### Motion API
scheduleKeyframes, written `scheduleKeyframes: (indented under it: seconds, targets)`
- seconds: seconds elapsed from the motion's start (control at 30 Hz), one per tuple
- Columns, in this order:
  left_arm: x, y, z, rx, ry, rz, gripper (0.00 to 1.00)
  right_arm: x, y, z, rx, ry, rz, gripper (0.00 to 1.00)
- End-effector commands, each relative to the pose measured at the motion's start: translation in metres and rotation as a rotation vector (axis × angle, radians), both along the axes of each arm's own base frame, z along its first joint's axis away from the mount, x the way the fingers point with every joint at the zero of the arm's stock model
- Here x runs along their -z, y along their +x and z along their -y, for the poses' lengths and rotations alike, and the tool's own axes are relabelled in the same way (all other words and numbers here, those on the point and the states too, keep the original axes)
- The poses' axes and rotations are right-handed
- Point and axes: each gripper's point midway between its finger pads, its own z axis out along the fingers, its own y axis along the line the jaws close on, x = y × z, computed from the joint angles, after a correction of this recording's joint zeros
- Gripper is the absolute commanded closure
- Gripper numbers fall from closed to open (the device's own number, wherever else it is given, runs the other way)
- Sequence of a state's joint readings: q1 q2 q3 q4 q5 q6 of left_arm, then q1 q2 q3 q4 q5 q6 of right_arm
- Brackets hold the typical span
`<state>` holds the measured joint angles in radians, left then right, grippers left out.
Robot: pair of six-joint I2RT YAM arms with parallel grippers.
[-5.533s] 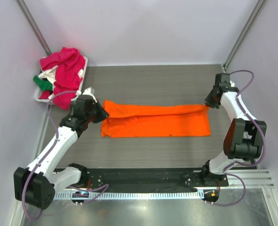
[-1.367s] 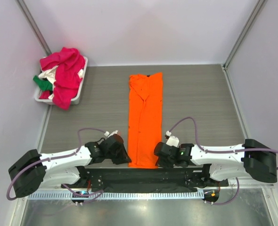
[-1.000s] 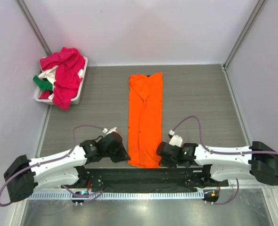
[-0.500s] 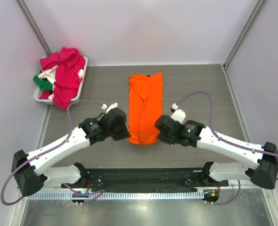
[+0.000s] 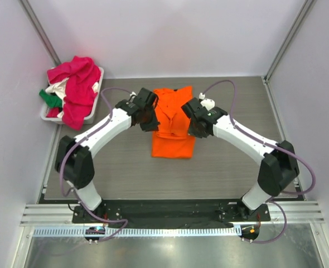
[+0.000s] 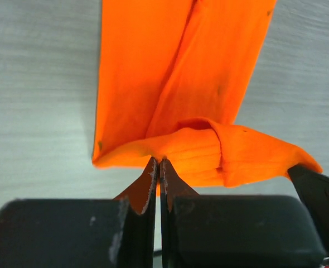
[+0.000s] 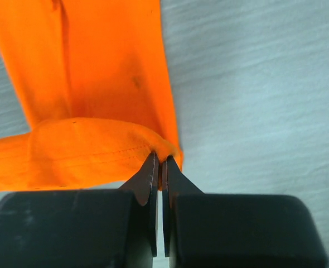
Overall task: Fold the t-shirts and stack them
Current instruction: Fold the tshirt
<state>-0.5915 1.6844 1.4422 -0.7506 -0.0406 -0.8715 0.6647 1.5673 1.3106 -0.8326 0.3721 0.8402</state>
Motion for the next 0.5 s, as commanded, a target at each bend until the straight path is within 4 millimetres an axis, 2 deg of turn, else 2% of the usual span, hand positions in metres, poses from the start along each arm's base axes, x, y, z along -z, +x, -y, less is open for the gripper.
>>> scheduleKeyframes:
  seconds: [0.0, 0.07, 0.1, 0.13, 0.2, 0.27, 0.4, 0.47]
  targets:
    - [-0.005, 0.025, 0.002, 0.032, -0.006, 0.017, 1.0, -0.004, 0.029, 0.0, -0.044, -0.012, 0.028, 0.99]
    - [0.008, 0.036, 0.003, 0.038, -0.013, -0.017, 1.0, 0.005, 0.042, -0.001, -0.043, -0.002, 0.011, 0.99]
    - [0.003, 0.045, 0.006, 0.039, -0.021, -0.004, 1.0, 0.01, 0.046, 0.0, -0.048, -0.01, 0.003, 0.99]
    - [0.016, 0.051, 0.003, 0.036, -0.007, -0.031, 1.0, 0.009, 0.051, -0.003, -0.056, 0.0, 0.005, 0.99]
    - [0.013, 0.061, 0.006, 0.04, -0.012, -0.03, 1.0, 0.021, 0.062, 0.0, -0.047, -0.003, -0.012, 0.99]
    - [0.024, 0.068, 0.003, 0.033, 0.005, -0.053, 1.0, 0.021, 0.072, -0.005, -0.063, 0.017, -0.008, 0.99]
    - [0.034, 0.08, -0.001, 0.02, 0.005, -0.065, 1.0, 0.032, 0.089, -0.006, -0.072, 0.01, -0.026, 0.99]
    - [0.037, 0.087, -0.003, 0.009, -0.002, -0.07, 1.0, 0.03, 0.097, -0.007, -0.08, 0.017, -0.023, 0.99]
